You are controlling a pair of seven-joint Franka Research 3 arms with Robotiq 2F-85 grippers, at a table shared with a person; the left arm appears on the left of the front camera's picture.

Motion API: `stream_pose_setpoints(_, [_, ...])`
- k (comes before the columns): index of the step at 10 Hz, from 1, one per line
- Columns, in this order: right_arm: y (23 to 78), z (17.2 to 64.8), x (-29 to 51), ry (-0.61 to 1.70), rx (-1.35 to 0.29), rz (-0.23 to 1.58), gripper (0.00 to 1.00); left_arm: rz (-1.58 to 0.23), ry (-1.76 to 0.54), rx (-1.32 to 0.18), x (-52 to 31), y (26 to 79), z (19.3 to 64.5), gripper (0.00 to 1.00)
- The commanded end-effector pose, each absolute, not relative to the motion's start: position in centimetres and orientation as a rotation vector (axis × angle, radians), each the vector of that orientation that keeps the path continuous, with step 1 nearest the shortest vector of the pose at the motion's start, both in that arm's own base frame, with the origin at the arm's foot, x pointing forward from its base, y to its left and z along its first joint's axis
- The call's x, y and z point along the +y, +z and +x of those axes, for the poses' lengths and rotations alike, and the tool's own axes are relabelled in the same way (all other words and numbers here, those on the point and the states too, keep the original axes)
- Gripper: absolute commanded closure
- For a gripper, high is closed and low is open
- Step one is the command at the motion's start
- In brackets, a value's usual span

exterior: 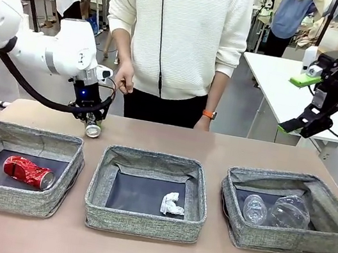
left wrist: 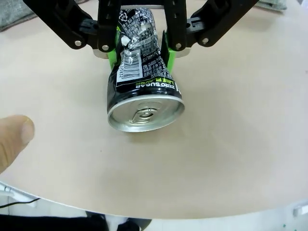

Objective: Sort the waste into the appropriate baskets.
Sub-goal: Pick up the waste item pointed out by the person.

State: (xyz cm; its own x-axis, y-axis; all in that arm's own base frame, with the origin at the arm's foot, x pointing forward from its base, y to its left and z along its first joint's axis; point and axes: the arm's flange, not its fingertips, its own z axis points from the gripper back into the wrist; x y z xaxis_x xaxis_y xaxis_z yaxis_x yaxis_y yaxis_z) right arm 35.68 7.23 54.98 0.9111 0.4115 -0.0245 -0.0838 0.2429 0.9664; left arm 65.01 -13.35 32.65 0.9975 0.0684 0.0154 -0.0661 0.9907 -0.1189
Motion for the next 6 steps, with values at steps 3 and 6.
stream_pose_setpoints(3, [55.0,35.7,7.5,0.340,0.273,1.305,0.00,-0.340,0.212,-0.068,-6.8,45.5,51.7,0.73])
stream_pose_setpoints(6, [55.0,35.7,7.5,0.340,0.273,1.305,0.00,-0.394,0.056,0.076,-8.5,47.5,36.9,0.73])
